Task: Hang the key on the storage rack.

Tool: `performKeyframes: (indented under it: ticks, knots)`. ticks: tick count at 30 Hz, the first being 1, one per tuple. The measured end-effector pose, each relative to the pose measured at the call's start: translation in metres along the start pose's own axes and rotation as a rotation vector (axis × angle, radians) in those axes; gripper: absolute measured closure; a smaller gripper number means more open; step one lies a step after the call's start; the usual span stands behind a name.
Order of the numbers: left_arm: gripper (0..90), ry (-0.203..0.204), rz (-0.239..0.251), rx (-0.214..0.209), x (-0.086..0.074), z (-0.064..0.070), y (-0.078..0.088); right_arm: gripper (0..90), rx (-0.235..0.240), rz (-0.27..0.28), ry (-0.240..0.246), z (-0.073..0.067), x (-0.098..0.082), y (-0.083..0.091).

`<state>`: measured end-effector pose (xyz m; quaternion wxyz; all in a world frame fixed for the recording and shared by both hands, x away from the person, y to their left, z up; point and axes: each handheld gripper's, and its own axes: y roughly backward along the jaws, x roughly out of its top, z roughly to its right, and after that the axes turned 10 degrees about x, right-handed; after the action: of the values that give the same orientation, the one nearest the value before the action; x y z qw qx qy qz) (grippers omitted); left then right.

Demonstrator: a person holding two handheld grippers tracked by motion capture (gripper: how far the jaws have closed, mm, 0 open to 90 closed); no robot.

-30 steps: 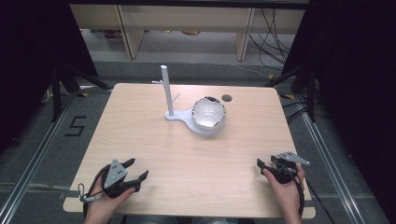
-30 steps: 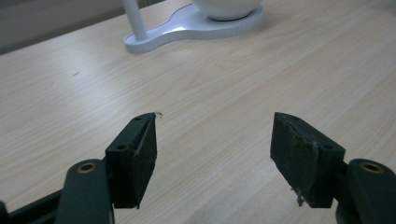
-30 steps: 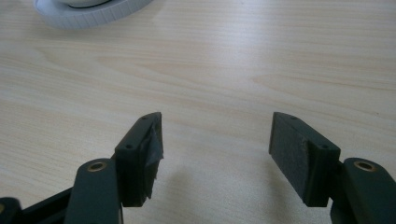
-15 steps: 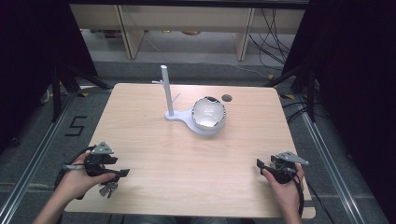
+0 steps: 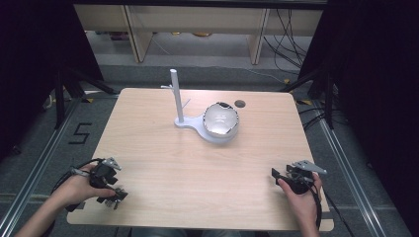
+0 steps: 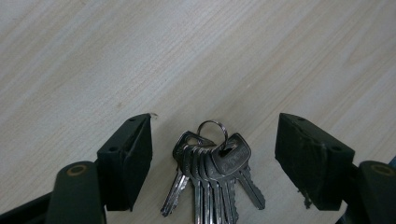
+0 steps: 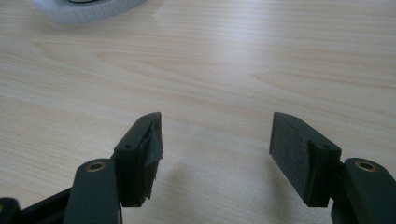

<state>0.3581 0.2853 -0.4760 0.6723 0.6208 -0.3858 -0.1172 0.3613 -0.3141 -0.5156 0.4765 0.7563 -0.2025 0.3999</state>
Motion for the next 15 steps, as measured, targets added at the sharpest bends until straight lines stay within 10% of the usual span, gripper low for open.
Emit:
performKeyframes:
  ticks: [8, 15]
  knots:
    - [26.7, -0.067, -0.039, 0.02, -0.015, -0.001, -0.007, 35.8, 0.001, -0.016, -0.054, -0.004, 0.0, 0.0]
    - [26.8, -0.083, -0.035, 0.014, -0.018, -0.001, -0.01, 36.1, -0.003, -0.023, -0.007, -0.001, 0.001, 0.0]
